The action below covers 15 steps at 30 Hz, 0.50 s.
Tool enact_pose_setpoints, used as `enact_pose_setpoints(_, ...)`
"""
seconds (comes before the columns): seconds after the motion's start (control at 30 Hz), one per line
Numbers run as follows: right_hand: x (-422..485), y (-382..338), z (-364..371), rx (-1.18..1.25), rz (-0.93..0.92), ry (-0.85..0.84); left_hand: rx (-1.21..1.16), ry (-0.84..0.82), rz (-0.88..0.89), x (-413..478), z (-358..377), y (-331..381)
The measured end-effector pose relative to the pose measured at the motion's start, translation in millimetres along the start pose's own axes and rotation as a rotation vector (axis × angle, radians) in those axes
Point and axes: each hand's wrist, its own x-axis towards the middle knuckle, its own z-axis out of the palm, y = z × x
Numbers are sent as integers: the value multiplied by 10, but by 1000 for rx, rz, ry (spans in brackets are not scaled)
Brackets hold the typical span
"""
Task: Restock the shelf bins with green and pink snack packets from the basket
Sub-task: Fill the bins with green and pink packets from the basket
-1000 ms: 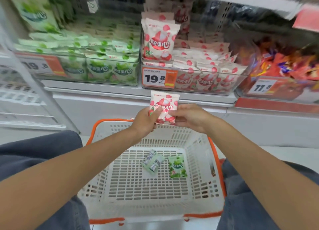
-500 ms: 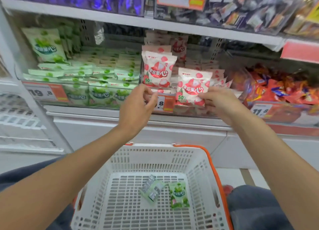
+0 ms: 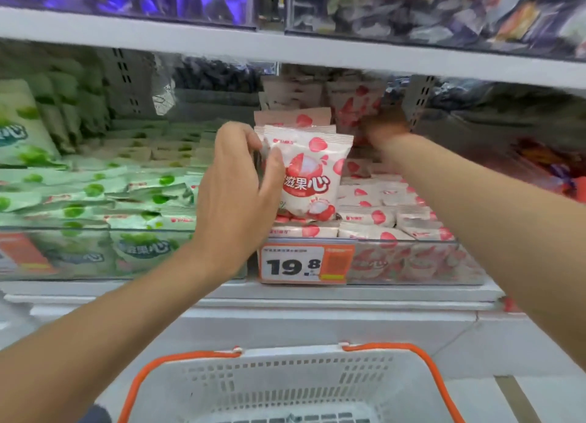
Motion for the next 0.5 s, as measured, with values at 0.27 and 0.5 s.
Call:
enact_pose_setpoints(0.27,155,29,191,-228,-191,92,-66,-24,1,-34,5,-11)
enact_pose_setpoints(0.5,191,72,296,-363,-265,87,-36,-14,2,-35,4,3)
